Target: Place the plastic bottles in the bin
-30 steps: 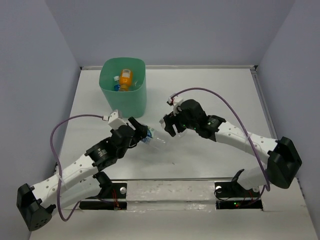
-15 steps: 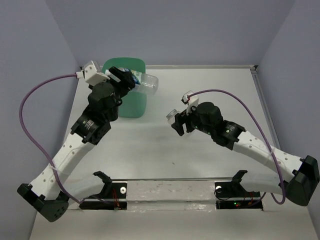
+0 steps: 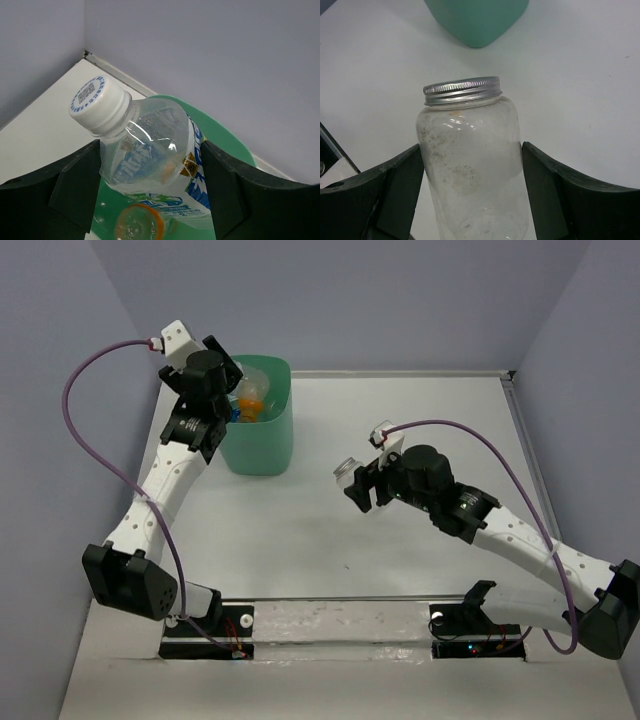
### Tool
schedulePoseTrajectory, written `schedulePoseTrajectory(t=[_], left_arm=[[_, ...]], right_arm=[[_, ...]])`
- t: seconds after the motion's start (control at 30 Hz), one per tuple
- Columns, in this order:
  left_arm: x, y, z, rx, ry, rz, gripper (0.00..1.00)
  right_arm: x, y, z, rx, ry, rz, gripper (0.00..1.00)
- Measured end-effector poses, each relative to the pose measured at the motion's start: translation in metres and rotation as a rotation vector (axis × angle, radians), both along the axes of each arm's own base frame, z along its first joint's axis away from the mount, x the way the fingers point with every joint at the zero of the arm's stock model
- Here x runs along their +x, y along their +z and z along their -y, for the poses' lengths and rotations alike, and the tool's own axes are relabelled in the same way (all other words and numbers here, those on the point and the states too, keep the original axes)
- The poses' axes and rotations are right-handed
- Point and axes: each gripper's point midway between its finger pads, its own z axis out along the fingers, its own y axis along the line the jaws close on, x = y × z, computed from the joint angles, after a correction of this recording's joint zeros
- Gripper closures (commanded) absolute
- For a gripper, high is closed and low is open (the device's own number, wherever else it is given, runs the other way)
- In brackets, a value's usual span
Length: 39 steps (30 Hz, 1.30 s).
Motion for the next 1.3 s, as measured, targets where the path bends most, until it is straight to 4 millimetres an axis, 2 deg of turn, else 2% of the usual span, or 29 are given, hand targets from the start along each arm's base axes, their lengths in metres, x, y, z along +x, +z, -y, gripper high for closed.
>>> schedulePoseTrajectory(t=[0.23,0.33,0.37,0.5,0.67,0.8,0.97,1.17,1.27,1.3], left_arm=[[0.008,-0.026,-0.005,0.066,0.025,-0.027,0.38],[0.012,-0.030,-0.005,0.083,0.029,-0.030,0.23],[0.014,-0.031,-0.004,0.085,0.029,-0.030,0.15],[0.017,-0.035,-0.002,0.094,0.024,-0.036,0.01],[0.014,-0.024,0.006,0.087,-0.001,-0.005,0.01],[0.006,-0.011,0.011,0.074,-0.027,0.025,0.01],[-0.019,0.019,0.019,0.016,-0.108,0.091,0.01],[-0.082,0.085,0.027,-0.061,-0.244,0.271,0.01],[-0.109,0.092,0.028,-0.073,-0.308,0.317,0.01],[-0.116,0.088,0.030,-0.072,-0.333,0.317,0.01]], right_arm=[[-0.006,0.007,-0.011,0.031,0.056,-0.015,0.85],[-0.007,0.018,-0.018,0.063,0.083,-0.009,0.85],[-0.008,0.023,-0.020,0.077,0.093,-0.005,0.85],[-0.008,0.038,-0.026,0.110,0.113,0.008,0.85],[-0.002,0.053,-0.039,0.145,0.133,0.020,0.84],[0.001,0.058,-0.045,0.157,0.142,0.021,0.85],[0.008,0.070,-0.057,0.181,0.154,0.026,0.85],[0.028,0.091,-0.079,0.218,0.155,0.057,0.85],[0.041,0.104,-0.090,0.245,0.148,0.092,0.85],[0.049,0.111,-0.096,0.258,0.143,0.110,0.85]])
